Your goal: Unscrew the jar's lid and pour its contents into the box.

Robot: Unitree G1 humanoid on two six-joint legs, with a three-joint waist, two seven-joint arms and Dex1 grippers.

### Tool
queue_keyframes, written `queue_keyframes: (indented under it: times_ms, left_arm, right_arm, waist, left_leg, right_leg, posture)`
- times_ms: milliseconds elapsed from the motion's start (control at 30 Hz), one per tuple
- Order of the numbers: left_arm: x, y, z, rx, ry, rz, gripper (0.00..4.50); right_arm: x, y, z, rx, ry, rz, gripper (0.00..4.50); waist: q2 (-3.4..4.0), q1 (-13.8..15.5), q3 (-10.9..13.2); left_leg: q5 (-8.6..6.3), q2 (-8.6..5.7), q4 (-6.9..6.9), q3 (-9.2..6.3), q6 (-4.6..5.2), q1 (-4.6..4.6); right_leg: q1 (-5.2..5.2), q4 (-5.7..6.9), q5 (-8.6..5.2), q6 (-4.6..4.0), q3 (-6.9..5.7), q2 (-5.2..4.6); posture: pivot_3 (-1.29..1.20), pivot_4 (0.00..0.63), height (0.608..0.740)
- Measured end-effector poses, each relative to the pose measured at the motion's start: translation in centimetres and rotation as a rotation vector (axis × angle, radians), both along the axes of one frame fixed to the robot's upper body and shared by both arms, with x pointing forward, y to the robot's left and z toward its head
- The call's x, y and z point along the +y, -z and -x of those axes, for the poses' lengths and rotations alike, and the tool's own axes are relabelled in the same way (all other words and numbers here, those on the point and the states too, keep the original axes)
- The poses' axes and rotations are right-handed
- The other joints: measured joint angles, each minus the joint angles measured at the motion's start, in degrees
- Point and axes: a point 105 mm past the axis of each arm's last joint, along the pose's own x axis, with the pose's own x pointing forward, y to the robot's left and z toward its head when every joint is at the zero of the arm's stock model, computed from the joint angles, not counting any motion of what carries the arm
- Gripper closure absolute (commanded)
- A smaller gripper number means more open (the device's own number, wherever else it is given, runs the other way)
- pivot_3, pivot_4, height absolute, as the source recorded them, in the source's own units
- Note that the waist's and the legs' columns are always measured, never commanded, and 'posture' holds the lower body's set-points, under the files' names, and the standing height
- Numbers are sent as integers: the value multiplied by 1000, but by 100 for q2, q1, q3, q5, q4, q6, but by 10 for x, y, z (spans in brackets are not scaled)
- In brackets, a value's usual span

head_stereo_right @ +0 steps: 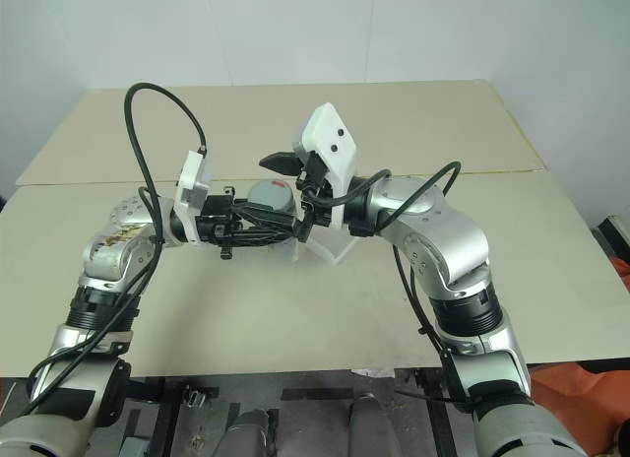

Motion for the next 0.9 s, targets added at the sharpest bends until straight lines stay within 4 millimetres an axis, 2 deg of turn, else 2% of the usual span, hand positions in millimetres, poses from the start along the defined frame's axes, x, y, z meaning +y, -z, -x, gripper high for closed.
queue_keyframes:
  times_ms: [533,767,900]
  left_arm:
    - [9,2,-1,6,-38,-20,2579]
    - [14,0,-2,8,-64,-10,2579]
    - [17,2,0,17,-63,-13,2579]
  right_arm:
    - [-11,7,-2,-1,3,28,24]
    - [-26,10,-3,-3,31,49,24]
    - [-43,7,-10,-8,95,42,24]
  waist:
    - [0,3,0]
    - [0,2,0]
    - [0,10,0]
  left_leg:
    - [0,0,0,0,0,-1]
    - [0,0,0,0,0,0]
    - [0,0,0,1,0,-2]
  right_leg:
    - [0,-1,0,0,0,0]
    - [1,-3,0,0,0,0]
    - [1,-3,0,0,0,0]
  posture:
    - [0,150,740]
    - [0,150,740]
    - [0,150,740]
